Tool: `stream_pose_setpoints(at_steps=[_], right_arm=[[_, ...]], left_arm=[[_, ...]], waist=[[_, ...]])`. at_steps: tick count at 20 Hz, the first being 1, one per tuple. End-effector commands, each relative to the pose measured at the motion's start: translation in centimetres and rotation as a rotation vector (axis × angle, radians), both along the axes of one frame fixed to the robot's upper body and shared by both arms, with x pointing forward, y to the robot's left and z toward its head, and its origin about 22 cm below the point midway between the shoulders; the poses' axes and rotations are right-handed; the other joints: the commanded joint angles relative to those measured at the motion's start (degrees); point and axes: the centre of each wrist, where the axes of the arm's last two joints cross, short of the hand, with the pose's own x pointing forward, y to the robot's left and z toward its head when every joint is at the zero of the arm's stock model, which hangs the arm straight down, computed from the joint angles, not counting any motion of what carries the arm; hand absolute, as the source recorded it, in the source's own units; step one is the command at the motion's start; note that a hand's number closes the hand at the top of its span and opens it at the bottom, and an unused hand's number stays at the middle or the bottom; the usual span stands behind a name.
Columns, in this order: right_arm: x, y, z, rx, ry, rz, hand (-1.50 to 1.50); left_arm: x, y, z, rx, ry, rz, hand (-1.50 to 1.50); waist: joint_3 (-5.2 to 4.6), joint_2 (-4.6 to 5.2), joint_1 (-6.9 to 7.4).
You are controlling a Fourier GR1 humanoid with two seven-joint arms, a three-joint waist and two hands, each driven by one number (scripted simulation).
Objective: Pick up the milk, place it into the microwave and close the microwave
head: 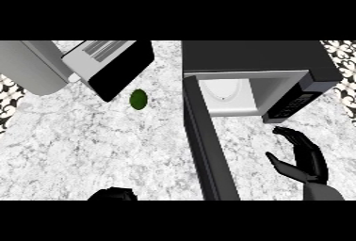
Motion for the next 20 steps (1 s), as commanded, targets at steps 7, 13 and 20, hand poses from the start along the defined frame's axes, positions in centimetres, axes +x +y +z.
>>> stream_pose_setpoints(at_steps=[7, 13, 20], right_arm=[[-3.9, -6.8, 4.5, 0.084, -0.062, 0.002, -1.50], [-4.4, -8.7, 7.7, 0.014, -0.109, 0.000, -1.50], [-3.0, -8.1, 10.2, 0.032, -0.170, 0.033, -1.50]], left_arm=[[7.4, -7.4, 0.6, 0.150, -0.071, -0.102, 1.50], [9.0, -12.7, -0.6, 0.235, -0.112, -0.167, 1.50], [9.7, -16.9, -2.5, 0.341, -0.071, -0.211, 1.50]], waist=[[0.04, 0.44, -0.05], [0.02, 0.44, -0.06], [0.05, 0.63, -0.24]])
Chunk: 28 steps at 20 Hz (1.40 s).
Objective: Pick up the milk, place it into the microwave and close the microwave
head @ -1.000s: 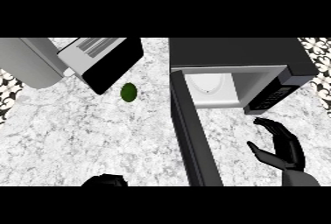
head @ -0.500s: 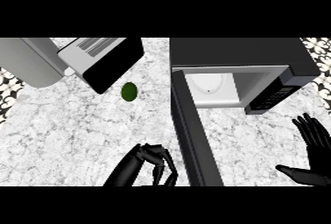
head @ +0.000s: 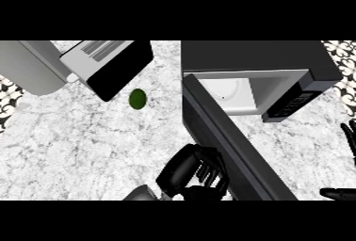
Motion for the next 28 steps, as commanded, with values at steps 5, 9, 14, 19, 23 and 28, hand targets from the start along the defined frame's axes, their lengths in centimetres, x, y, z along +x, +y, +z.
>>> stream_pose_setpoints(at_steps=[5, 9, 14, 19, 23, 28], right_arm=[[1.7, 0.2, 4.6, 0.047, -0.096, 0.181, -1.50], [2.9, 1.2, 5.2, 0.045, -0.109, 0.255, -1.50], [5.3, 2.3, 8.5, 0.016, -0.149, 0.350, -1.50], [6.0, 2.3, 10.3, 0.023, -0.190, 0.409, -1.50], [6.6, 3.0, 11.6, 0.017, -0.202, 0.460, -1.50], [7.1, 3.1, 13.0, 0.012, -0.227, 0.468, -1.50]], left_arm=[[0.7, -3.2, -2.3, 0.124, 0.147, -0.017, 1.50], [1.1, -4.3, -1.9, 0.151, 0.148, -0.029, -1.50], [2.9, -4.8, 0.0, 0.021, 0.102, -0.005, -1.50], [4.5, -5.3, 2.6, -0.123, 0.040, 0.017, 1.50], [6.3, -5.7, 4.0, -0.138, 0.035, 0.037, 1.50], [8.0, -6.0, 5.3, -0.154, 0.025, 0.082, 1.50]], waist=[[-0.10, 0.42, -2.93], [-0.08, 1.03, -5.78], [-0.29, 1.81, -7.78], [-0.32, 2.38, -10.79], [-0.20, 2.85, -13.00], [-0.06, 3.38, -15.60]])
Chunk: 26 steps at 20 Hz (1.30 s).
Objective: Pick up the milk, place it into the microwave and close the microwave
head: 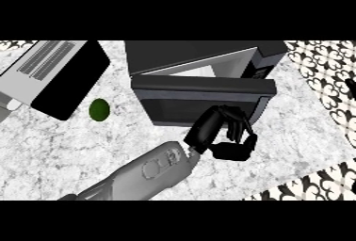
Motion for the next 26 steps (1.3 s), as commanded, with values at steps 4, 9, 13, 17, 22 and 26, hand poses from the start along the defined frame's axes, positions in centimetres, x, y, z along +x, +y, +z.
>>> stream_pose_setpoints(at_steps=[4, 9, 13, 17, 22, 26], right_arm=[[0.9, 0.6, 1.9, -0.011, -0.032, 0.096, -1.50], [1.1, 0.3, 3.2, -0.020, -0.036, 0.118, -1.50], [1.6, 0.4, 4.4, -0.036, -0.053, 0.144, -1.50], [1.9, 0.0, 5.4, -0.037, -0.063, 0.149, -1.50], [2.1, -0.5, 6.6, -0.051, -0.077, 0.147, -1.50], [2.3, -1.0, 7.6, -0.078, -0.080, 0.142, -1.50]], left_arm=[[2.6, -0.8, 3.0, -0.042, -0.041, 0.051, 1.50], [4.1, -0.9, 4.3, -0.055, -0.057, 0.091, 1.50], [5.1, -1.1, 5.3, -0.060, -0.069, 0.114, 1.50], [5.9, -1.3, 6.2, -0.064, -0.078, 0.131, 1.50], [6.8, -1.2, 6.9, -0.064, -0.079, 0.165, 1.50], [6.8, -1.3, 7.1, -0.093, -0.079, 0.179, 1.50]], waist=[[0.11, 1.06, -3.68], [0.19, 1.36, -5.05], [0.28, 2.22, -6.63], [0.33, 2.50, -7.54], [0.42, 2.79, -8.73], [0.44, 3.08, -9.36]])
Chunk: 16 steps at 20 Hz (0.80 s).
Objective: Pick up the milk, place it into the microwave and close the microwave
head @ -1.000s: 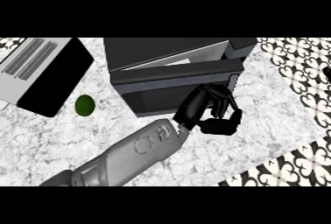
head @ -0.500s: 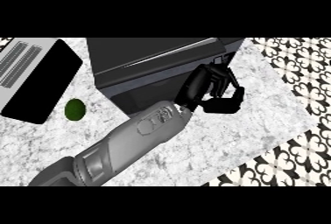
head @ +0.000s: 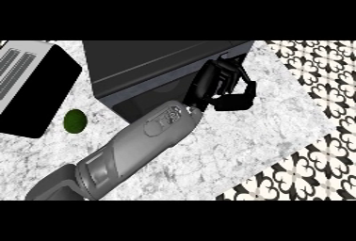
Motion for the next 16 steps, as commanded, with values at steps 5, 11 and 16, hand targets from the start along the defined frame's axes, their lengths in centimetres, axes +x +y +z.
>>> stream_pose_setpoints(at_steps=[5, 11, 16], right_arm=[[0.2, -1.0, 1.7, -0.032, -0.013, -0.001, -1.50], [0.5, -1.5, 2.7, -0.040, -0.020, -0.013, -1.50], [0.7, -1.6, 3.0, -0.028, -0.024, 0.010, -1.50]], left_arm=[[0.5, -1.1, 1.3, -0.012, -0.029, 0.007, 1.50], [0.3, -1.2, 1.2, -0.019, -0.042, 0.020, 1.50], [0.3, -1.3, 1.3, -0.024, -0.050, 0.036, 1.50]], waist=[[0.23, 0.71, -1.75], [0.23, 0.98, -1.46], [0.29, 0.97, -1.67]])
